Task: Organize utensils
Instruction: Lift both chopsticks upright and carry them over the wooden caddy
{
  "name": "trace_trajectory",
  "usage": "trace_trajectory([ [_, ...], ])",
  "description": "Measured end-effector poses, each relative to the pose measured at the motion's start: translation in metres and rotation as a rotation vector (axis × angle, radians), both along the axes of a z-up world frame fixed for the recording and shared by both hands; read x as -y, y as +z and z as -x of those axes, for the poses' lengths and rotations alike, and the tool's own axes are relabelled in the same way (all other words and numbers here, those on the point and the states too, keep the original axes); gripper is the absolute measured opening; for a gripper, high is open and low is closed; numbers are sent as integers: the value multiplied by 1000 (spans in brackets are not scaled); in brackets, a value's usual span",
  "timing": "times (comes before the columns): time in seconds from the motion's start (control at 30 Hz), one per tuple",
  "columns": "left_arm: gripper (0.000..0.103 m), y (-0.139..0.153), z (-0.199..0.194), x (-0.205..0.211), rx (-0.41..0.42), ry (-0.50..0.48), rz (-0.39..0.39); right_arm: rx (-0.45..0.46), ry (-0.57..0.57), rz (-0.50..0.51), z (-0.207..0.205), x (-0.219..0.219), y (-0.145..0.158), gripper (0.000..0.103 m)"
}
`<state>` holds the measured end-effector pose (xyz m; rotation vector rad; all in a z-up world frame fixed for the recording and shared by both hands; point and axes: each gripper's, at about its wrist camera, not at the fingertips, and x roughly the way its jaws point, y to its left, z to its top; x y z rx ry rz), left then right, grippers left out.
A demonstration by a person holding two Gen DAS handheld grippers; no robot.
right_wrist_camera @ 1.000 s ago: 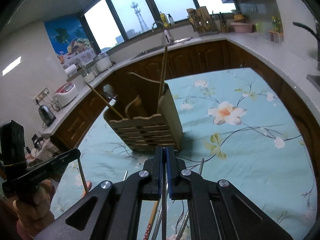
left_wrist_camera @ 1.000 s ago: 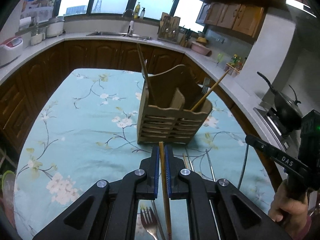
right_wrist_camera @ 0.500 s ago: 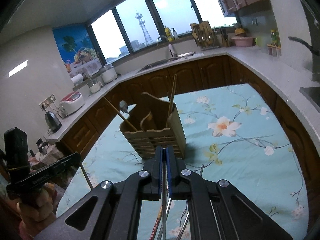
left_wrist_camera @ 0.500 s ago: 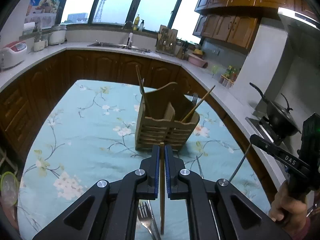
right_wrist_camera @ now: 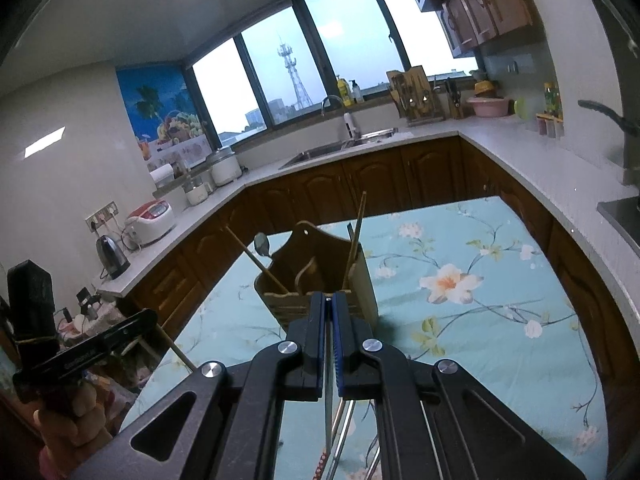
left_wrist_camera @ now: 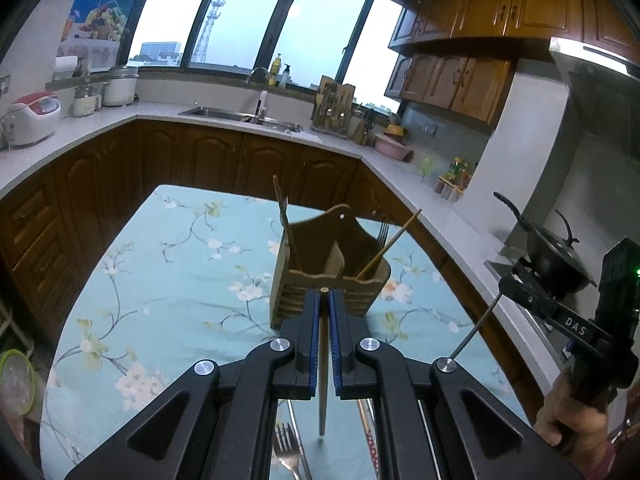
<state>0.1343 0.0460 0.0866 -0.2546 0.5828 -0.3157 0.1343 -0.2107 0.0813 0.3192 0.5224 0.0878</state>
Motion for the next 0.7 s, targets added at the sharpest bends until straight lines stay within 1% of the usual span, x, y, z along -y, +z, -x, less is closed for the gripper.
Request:
trace_trajectory([
  [0.2, 3, 10, -5, -6, 45, 12, 31, 34, -18, -13, -6, 8, 5, 4],
  [0.53, 3, 35, -29, -11, 140, 45, 76, 119, -40, -7, -30, 13, 34, 4],
  [0.7, 3, 40, -44, -16, 195, 70, 99, 174, -56, 7, -50, 14, 54, 4],
])
